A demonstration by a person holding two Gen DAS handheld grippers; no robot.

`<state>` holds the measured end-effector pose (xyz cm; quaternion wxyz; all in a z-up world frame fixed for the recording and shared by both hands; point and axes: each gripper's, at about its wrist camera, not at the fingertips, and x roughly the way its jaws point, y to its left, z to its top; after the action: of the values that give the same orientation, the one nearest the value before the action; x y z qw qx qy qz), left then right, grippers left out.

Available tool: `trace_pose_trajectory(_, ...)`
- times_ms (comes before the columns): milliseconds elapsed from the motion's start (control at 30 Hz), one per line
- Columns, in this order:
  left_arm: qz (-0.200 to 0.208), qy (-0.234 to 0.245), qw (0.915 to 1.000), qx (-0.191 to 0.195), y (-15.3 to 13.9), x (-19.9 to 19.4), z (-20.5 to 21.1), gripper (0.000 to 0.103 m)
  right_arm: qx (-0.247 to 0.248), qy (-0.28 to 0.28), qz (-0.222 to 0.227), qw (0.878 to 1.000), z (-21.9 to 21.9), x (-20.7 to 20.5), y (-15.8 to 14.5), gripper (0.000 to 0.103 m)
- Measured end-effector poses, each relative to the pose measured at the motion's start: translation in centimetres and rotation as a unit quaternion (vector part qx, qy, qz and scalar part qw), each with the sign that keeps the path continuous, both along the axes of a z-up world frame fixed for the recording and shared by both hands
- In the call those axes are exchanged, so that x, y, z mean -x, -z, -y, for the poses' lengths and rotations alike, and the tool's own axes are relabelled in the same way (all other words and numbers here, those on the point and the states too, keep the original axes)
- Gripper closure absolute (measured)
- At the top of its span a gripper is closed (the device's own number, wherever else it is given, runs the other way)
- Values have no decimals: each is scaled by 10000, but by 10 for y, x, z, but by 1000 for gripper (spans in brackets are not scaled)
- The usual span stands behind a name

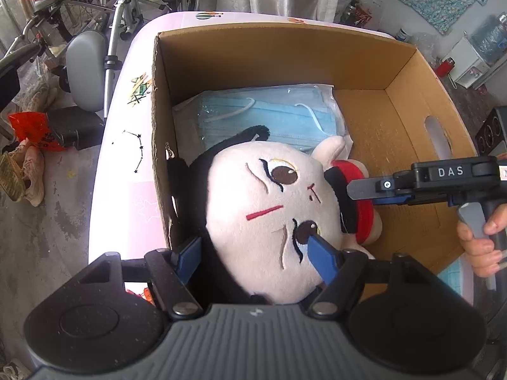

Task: Organize soft objects
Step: 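Open both grippers and lift them away from the doll, then grasp the light blue checked towel with both grippers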

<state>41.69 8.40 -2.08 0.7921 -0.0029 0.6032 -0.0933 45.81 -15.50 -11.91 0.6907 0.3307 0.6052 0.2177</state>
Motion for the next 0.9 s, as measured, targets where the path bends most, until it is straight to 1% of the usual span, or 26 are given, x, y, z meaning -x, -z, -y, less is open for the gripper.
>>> trace_pose_trajectory(67, 81, 28, 9999, -110, 1, 3, 3, 29, 137, -74, 86, 9998, -9, -1, -3, 47)
trace_pose_trajectory(133, 103, 64, 9998, -144, 1, 4, 5, 27, 244, -141, 169, 9995, -14, -1, -6, 45)
trace_pose_trajectory(200, 140, 10, 9998, -106, 0, 5, 4, 26, 252, -153, 177, 9994, -14, -2, -7, 44)
trace_pose_trajectory(267, 142, -206, 9997, -41, -6, 9, 2, 26, 216, 6, 136, 9997, -9, 0, -8, 44)
trace_pose_trajectory(333, 321, -304, 9990, 91, -21, 21, 1, 25, 209, 266, 98, 9994, 1, 6, -12, 45)
trace_pose_trajectory(367, 412, -335, 9985, 112, -31, 29, 1, 24, 278, 339, 150, 9989, 4, 10, -17, 45)
trace_pose_trajectory(467, 767, -312, 9964, 196, -65, 64, 3, 22, 579, 280, 482, 9968, 11, 26, -45, 45)
trace_pose_trajectory(500, 847, -269, 9958, 211, -75, 77, 4, 22, 556, 273, 584, 9964, 16, 32, -58, 45)
trace_pose_trajectory(600, 1117, -113, 9933, 274, -103, 122, 14, 22, 279, 310, 868, 9954, 39, 58, -97, 45)
trace_pose_trajectory(667, 1243, 28, 9915, 375, -113, 149, 24, 22, 165, 343, 1134, 9928, 58, 80, -122, 45)
trace_pose_trajectory(733, 1330, 225, 9893, 561, -114, 174, 38, 22, 145, 380, 1389, 9895, 79, 104, -141, 45)
trace_pose_trajectory(800, 1360, 400, 9868, 784, -107, 193, 53, 23, 149, 382, 1624, 9859, 104, 131, -153, 45)
trace_pose_trajectory(833, 1365, 519, 9850, 922, -98, 202, 62, 23, 235, 381, 1714, 9842, 114, 143, -156, 45)
trace_pose_trajectory(900, 1351, 698, 9822, 1101, -78, 211, 81, 23, 595, 386, 1801, 9811, 134, 167, -154, 45)
